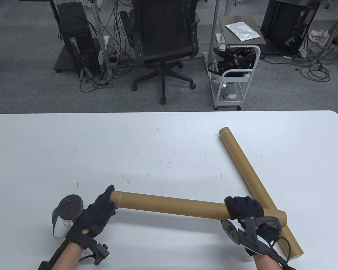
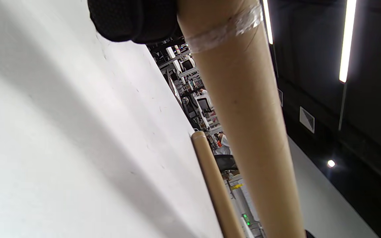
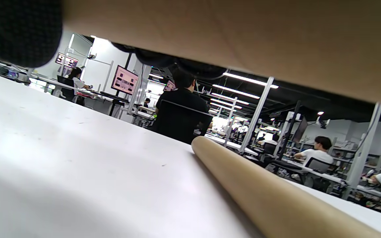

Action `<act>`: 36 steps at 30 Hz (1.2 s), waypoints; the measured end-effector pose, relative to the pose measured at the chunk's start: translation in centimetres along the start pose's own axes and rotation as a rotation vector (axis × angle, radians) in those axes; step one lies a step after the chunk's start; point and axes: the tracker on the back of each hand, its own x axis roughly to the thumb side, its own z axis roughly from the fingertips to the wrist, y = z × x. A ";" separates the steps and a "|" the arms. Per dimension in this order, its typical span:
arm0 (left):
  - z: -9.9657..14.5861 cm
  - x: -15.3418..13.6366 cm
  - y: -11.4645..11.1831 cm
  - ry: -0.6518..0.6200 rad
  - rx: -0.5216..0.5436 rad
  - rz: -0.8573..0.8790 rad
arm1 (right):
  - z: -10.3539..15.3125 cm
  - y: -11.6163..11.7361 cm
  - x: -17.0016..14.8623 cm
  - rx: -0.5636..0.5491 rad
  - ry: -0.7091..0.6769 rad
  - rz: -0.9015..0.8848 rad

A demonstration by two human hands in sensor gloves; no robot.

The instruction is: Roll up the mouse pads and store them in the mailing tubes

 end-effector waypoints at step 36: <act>-0.2 -1.6 0.4 0.209 0.112 -0.827 | -1.2 2.3 -19.1 0.349 0.687 0.034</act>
